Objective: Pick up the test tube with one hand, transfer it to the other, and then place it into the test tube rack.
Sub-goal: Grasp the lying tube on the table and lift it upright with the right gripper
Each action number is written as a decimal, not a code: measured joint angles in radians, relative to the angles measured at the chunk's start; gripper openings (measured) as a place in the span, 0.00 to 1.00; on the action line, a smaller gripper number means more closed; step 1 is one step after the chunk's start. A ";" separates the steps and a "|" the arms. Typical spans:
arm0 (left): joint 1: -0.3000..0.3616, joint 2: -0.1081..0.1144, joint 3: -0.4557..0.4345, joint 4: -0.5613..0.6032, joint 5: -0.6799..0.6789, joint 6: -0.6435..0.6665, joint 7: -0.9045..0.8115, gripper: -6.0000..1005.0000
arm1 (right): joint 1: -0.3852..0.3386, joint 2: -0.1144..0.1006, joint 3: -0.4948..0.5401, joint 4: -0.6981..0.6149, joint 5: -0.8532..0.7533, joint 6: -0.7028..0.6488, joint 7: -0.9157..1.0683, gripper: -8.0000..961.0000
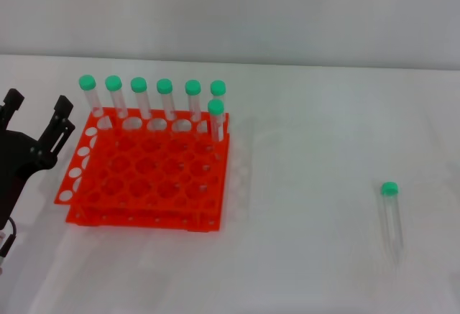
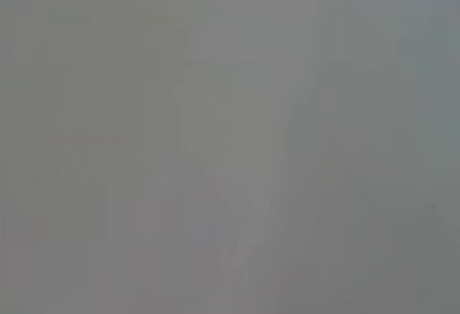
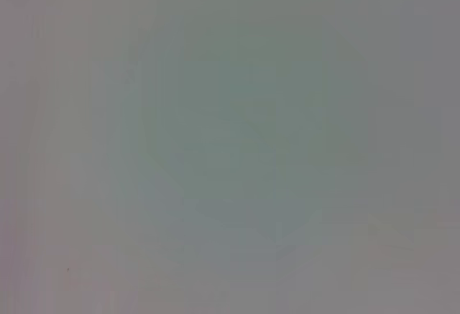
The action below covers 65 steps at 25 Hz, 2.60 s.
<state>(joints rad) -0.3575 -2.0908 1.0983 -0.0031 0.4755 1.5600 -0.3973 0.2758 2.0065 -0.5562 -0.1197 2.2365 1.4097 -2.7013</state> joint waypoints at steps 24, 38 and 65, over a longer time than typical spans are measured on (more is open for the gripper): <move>-0.006 0.002 -0.001 0.000 -0.008 -0.011 0.001 0.81 | 0.001 -0.002 -0.061 -0.021 -0.007 0.006 0.010 0.89; 0.012 0.002 0.000 0.001 0.000 -0.008 0.006 0.81 | -0.021 -0.005 -0.196 -0.203 -0.148 0.003 0.173 0.89; 0.001 0.013 -0.005 0.083 -0.059 -0.004 -0.068 0.80 | -0.029 -0.005 -0.193 -0.480 -0.274 0.132 0.746 0.89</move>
<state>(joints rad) -0.3561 -2.0783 1.0928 0.0798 0.4165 1.5559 -0.4652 0.2463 2.0019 -0.7490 -0.5999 1.9624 1.5419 -1.9554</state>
